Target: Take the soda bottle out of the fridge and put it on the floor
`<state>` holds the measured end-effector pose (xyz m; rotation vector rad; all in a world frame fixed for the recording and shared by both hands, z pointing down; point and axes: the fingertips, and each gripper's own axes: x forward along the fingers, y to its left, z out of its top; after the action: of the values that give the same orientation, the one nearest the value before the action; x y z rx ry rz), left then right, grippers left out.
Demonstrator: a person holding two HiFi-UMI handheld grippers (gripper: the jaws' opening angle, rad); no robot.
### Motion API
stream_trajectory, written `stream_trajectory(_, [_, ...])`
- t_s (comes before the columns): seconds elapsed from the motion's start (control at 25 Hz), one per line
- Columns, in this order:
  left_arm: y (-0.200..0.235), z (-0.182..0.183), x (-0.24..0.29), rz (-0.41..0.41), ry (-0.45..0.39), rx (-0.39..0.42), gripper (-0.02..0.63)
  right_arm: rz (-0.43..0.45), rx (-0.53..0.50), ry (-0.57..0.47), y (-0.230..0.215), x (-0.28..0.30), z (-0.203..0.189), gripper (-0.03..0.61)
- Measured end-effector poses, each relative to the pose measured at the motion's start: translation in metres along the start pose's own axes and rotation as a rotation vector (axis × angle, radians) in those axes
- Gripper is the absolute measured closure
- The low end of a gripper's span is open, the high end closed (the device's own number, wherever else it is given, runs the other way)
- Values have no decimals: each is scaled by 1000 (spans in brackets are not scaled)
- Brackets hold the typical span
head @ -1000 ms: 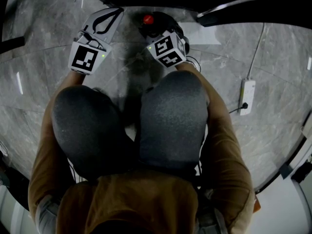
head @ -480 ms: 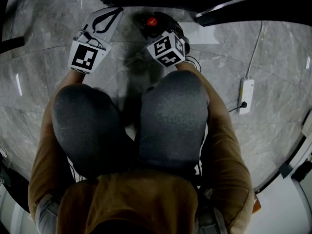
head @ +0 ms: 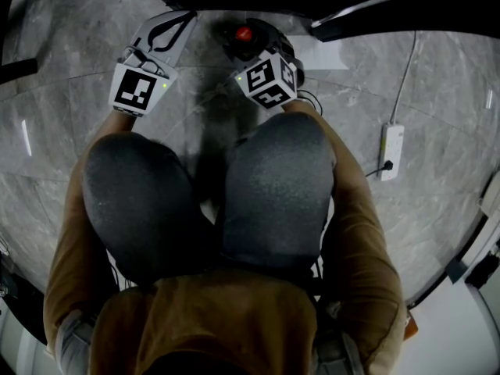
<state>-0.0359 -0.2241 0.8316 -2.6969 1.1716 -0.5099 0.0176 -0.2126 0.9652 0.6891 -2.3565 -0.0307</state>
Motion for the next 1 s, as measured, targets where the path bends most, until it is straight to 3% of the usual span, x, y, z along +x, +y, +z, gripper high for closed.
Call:
stream_trajectory(0.32, [2, 2, -6, 0, -9, 14, 618, -11, -4, 4, -1, -11, 5, 275])
stream_trajectory(0.6, [3, 0, -6, -3, -6, -37, 618, -29, 6, -23, -5, -25, 20, 276])
stream_trajectory(0.88, [6, 12, 2, -50, -23, 11, 618, -47, 29, -61, -15, -37, 39, 276])
stream_trajectory(1.0, [9, 20, 6, -69, -49, 30, 618, -58, 34, -83, -20, -45, 49, 323])
